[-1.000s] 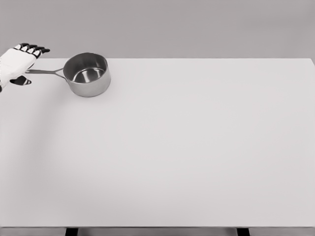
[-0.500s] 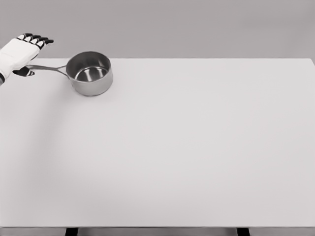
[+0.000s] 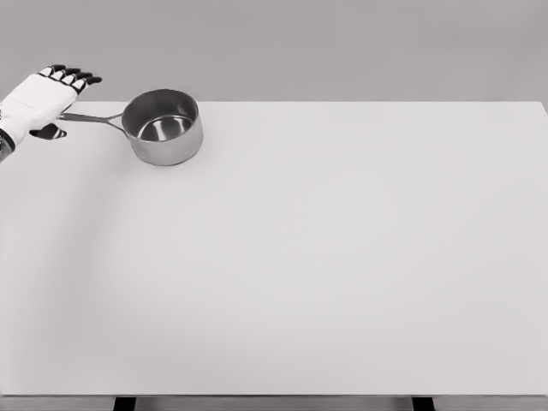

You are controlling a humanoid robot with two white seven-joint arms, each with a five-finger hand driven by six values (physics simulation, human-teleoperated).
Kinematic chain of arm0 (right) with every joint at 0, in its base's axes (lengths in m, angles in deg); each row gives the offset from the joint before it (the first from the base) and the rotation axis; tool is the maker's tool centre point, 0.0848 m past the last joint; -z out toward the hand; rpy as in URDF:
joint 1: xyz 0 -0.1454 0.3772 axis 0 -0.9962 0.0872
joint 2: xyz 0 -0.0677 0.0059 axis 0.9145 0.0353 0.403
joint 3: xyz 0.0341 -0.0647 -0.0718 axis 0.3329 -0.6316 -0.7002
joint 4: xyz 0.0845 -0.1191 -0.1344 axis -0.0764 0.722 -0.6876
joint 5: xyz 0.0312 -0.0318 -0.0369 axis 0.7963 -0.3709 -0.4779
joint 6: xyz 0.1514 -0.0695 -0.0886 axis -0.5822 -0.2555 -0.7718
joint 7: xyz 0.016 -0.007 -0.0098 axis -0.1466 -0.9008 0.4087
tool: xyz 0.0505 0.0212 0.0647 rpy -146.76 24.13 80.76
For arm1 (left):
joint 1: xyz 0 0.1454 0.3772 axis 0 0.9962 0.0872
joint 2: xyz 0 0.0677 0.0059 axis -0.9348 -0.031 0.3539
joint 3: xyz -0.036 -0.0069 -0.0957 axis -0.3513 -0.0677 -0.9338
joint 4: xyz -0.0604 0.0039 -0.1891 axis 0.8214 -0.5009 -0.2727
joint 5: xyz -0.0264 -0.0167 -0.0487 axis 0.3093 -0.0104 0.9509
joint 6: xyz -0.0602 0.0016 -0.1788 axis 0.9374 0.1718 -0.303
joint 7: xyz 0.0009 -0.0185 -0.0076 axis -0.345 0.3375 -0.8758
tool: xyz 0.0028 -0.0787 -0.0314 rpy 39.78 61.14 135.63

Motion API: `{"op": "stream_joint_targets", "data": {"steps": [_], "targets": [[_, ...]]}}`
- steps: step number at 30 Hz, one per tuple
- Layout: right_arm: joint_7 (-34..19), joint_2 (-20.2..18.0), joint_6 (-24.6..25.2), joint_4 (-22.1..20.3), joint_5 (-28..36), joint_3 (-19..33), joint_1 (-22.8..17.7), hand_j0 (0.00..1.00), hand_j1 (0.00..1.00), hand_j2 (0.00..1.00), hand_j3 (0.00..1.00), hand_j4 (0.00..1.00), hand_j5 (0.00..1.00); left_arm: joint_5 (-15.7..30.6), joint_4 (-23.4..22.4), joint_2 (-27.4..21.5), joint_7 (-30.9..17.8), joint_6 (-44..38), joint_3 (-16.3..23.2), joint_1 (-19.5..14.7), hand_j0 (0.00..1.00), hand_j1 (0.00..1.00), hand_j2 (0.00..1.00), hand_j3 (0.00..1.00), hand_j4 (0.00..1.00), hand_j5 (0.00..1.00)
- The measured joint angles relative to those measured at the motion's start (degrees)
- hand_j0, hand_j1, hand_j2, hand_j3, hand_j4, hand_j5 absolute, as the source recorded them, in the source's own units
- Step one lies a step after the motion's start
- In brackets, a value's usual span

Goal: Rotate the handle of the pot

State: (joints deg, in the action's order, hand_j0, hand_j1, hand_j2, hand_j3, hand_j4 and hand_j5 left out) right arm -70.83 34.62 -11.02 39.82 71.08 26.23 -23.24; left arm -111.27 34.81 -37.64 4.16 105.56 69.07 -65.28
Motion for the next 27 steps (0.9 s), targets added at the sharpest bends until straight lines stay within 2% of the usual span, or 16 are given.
{"op": "stream_joint_targets", "data": {"steps": [10,13,17,20,23,25,27], "targets": [[0.0,0.0,0.0,0.0,0.0,0.0,0.0,1.0,1.0,1.0,1.0,1.0,1.0,2.0,6.6,0.1,-0.2,0.0,0.1,1.4,1.0,1.0,1.0,1.0,1.0,1.0],[0.0,0.0,0.0,0.0,0.0,0.0,0.0,1.0,1.0,1.0,1.0,1.0,1.0,2.6,9.1,0.2,-0.3,0.0,0.2,3.2,1.0,1.0,1.0,1.0,1.0,1.0],[0.0,0.0,0.0,0.0,0.0,0.0,0.0,1.0,1.0,1.0,1.0,1.0,1.0,4.3,21.6,0.2,-2.1,0.0,0.4,10.6,1.0,1.0,1.0,1.0,1.0,1.0],[0.0,0.0,0.0,0.0,0.0,0.0,0.0,1.0,1.0,1.0,1.0,1.0,1.0,5.5,34.4,0.5,-3.9,0.0,-0.1,18.3,1.0,1.0,1.0,1.0,1.0,1.0],[0.0,0.0,0.0,0.0,0.0,0.0,0.0,1.0,1.0,1.0,1.0,1.0,1.0,7.1,46.7,1.1,-4.7,0.0,0.2,24.0,1.0,1.0,1.0,1.0,1.0,1.0],[0.0,0.0,0.0,0.0,0.0,0.0,0.0,1.0,1.0,1.0,1.0,1.0,1.0,8.0,50.8,2.9,-5.1,0.0,0.3,25.0,1.0,1.0,1.0,1.0,1.0,1.0],[0.0,0.0,0.0,0.0,0.0,0.0,0.0,1.0,1.0,1.0,1.0,1.0,1.0,8.4,52.9,4.1,-5.4,0.0,0.4,26.5,1.0,1.0,1.0,1.0,1.0,1.0]]}}
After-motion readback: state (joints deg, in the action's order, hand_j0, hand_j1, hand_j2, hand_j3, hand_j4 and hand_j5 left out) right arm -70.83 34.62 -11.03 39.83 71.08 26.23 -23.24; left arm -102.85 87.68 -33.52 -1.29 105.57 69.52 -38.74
